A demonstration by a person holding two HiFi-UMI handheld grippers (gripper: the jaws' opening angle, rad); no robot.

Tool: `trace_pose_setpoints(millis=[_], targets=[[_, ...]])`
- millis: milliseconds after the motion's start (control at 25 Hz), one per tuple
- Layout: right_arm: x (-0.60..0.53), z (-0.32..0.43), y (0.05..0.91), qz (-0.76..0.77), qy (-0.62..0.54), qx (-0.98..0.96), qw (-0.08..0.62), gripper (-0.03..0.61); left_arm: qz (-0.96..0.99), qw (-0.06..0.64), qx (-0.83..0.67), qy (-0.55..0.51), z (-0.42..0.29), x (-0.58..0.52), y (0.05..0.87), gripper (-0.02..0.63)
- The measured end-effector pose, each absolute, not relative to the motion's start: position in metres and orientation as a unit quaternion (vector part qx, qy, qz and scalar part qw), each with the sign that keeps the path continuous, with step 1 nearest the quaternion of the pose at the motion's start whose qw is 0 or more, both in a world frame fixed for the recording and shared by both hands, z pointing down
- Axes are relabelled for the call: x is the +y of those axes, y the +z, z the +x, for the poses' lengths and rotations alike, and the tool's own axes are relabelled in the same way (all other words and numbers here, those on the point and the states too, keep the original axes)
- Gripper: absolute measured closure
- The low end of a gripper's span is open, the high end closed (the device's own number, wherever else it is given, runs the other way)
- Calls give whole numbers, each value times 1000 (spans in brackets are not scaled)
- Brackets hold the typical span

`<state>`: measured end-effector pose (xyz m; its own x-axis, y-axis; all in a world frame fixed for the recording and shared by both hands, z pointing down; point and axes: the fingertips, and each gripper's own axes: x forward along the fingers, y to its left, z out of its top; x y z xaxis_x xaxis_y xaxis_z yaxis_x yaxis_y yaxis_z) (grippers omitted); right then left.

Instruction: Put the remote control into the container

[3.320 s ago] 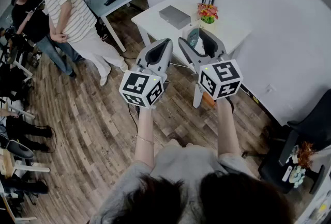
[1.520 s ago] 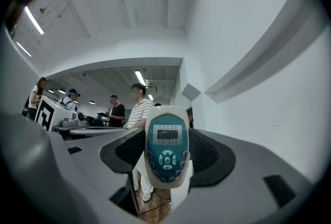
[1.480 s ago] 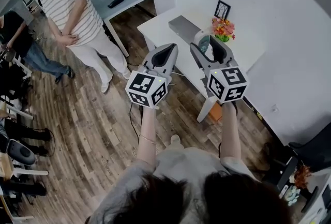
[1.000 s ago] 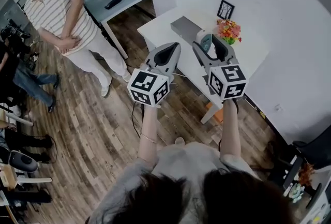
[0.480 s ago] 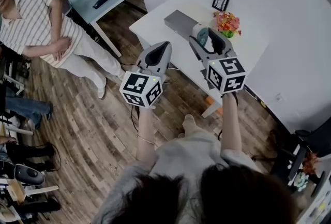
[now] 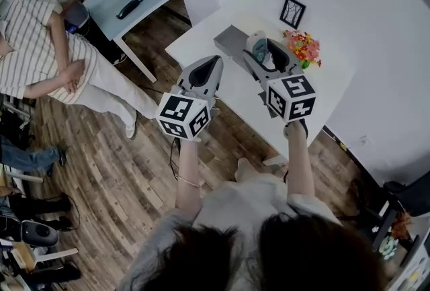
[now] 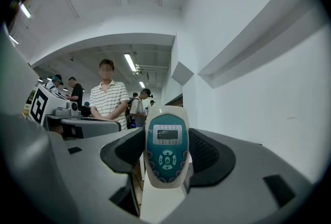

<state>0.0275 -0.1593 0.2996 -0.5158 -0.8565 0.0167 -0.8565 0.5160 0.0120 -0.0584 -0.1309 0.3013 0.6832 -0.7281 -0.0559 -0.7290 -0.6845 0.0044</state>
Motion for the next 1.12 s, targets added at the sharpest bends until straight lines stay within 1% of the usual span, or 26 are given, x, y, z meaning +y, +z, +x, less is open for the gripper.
trace_pose_setpoints(millis=[560,800,1120], targets=[[-243,35,328,474,28,-880,34,313,-916,-19,401,10,-46,-216,328,611],[-267,34,338,476,40,-878,38,313,-921,-34,389,-1,-42,-244,341,611],[-311,36,365,492,71,-865,62,313,-931,-59,359,-18,-37,-288,362,611]])
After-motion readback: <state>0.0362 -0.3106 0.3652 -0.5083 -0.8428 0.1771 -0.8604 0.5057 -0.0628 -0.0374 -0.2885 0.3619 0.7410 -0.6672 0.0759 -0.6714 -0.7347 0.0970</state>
